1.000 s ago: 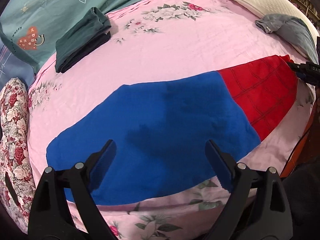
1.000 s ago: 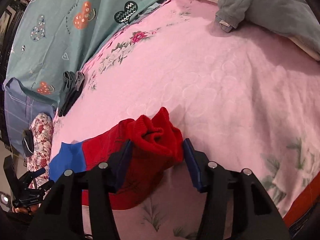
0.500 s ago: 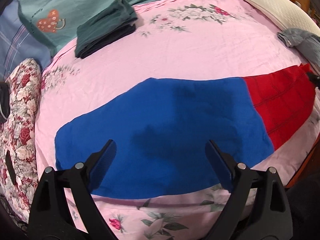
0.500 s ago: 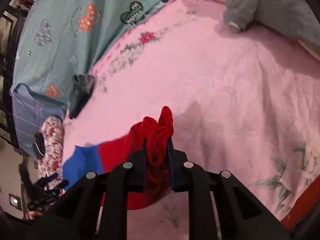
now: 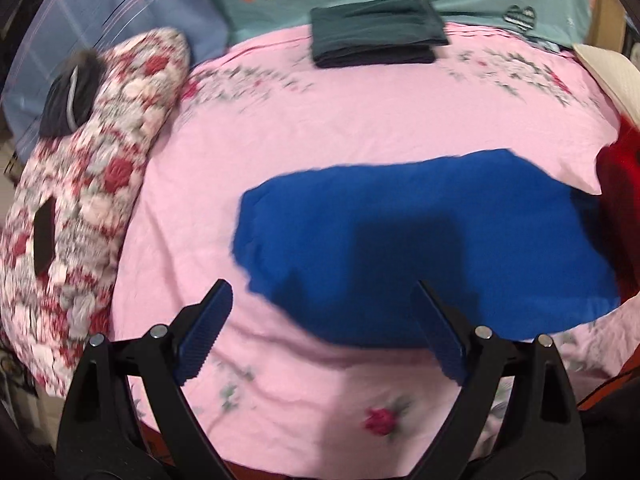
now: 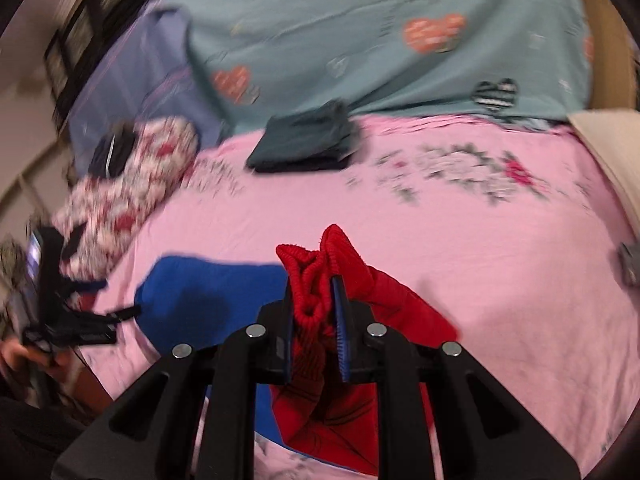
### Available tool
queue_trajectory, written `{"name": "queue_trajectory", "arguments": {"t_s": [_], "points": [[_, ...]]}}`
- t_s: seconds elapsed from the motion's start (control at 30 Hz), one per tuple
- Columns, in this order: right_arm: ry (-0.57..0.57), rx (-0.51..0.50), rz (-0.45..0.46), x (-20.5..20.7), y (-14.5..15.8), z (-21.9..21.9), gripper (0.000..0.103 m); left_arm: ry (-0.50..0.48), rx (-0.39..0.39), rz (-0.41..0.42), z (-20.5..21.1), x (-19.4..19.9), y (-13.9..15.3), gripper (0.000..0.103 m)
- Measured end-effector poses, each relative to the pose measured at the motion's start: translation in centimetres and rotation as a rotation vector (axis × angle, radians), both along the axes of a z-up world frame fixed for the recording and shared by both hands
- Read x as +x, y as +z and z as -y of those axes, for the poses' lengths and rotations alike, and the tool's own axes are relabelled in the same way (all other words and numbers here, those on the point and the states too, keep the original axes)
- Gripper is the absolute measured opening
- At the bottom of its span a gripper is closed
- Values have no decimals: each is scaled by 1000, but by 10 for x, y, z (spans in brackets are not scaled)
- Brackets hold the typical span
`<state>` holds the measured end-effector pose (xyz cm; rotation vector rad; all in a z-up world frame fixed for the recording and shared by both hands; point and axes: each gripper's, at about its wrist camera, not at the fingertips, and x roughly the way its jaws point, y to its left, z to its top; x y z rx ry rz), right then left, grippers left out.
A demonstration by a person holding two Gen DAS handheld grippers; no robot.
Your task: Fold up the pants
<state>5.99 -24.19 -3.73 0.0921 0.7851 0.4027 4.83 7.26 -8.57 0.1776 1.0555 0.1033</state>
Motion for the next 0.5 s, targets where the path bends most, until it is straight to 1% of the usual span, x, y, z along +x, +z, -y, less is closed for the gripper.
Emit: {"name": "queue_trajectory", "arguments": {"t_s": [0.1, 0.13, 0.17, 0.2, 0.23, 0.27, 0.3, 0.33, 0.37, 0.43, 0.5], "points": [[118, -144, -43, 4, -43, -60, 17, 49, -26, -22, -33, -13, -8, 92], [150, -188, -70, 4, -59, -74, 17, 57, -31, -29, -41, -17, -11, 92], [185, -233, -117, 3, -80, -88, 17, 63, -37, -33, -50, -20, -14, 92], [215, -262, -146, 2, -95, -96, 20, 63, -42, -34, -55, -23, -15, 92], [244, -300, -148, -2, -104, -103, 30, 60, -46, -31, -59, -24, -16, 92], [267, -351, -110, -8, -102, -111, 38, 52, -47, -25, -63, -26, -15, 92], [290, -368, -115, -12, -97, -116, 49, 40, -41, -17, -64, -27, -15, 92], [301, -367, -130, -13, -90, -118, 51, 24, -33, -6, -65, -29, -14, 92], [298, -321, -141, -13, -76, -114, 51, -1, -22, 8, -64, -29, -13, 92], [270, -197, -169, -11, -51, -97, 51, -51, -16, 20, -58, -28, -10, 92], [187, -49, -216, 3, -27, -67, 51, -117, -46, 26, -46, -23, -6, 92]]}}
